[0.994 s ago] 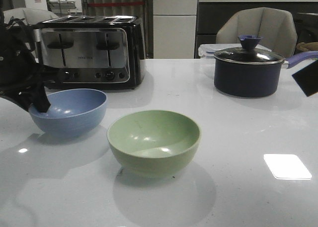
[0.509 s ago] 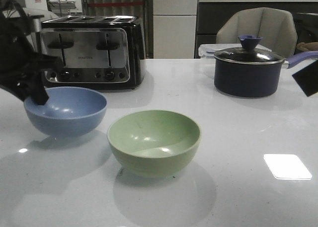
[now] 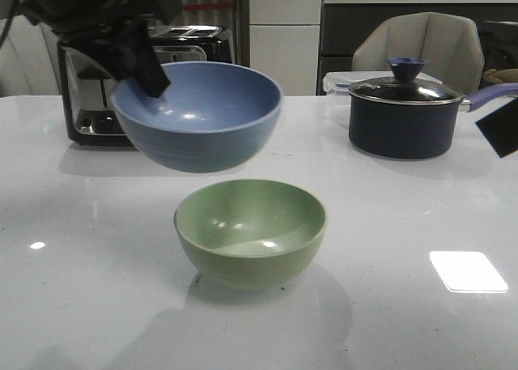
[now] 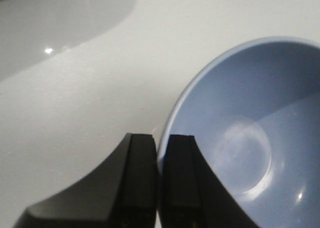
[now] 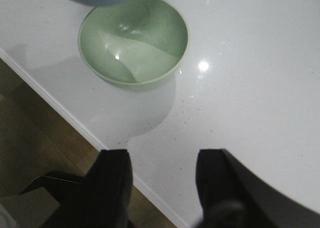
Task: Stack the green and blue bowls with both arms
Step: 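Lift the blue bowl and carry it over the green bowl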
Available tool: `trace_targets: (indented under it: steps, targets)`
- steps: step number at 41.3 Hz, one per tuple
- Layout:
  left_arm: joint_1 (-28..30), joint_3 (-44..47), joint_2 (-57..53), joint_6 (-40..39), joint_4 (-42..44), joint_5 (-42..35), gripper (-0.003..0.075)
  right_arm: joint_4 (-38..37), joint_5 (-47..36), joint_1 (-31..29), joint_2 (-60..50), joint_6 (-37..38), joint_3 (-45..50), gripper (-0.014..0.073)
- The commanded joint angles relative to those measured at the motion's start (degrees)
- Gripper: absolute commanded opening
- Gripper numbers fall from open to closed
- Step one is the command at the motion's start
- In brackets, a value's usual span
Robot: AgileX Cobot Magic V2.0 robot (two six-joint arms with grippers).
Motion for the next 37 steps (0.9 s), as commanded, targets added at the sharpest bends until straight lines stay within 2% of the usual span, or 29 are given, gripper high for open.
trace_targets:
  steps: [1,9,27,37]
  targets:
    - [-3.2,-1.9,-1.3,0.1,-1.2,-2.7,0.0093,0.1,-3.1,-0.1,-0.2,-0.6,-1.6,0.0425]
    - [-6.0,-1.9,2.4,0.1,-1.3,-4.7,0.0093,0.1,-3.1,-0.1,-0.2,-0.6,-1.6,0.0425]
    - [-6.0,-1.9,8.9,0.1,-2.0,-9.4,0.0093,0.1,-3.0,-0.1,-0.2,-0.6,-1.6,0.0425]
    - [-6.0,-1.9,10.9,0.1,-1.7,-9.4,0.0093,0.1,-3.0,-0.1,-0.2,-0.6,-1.6,0.0425]
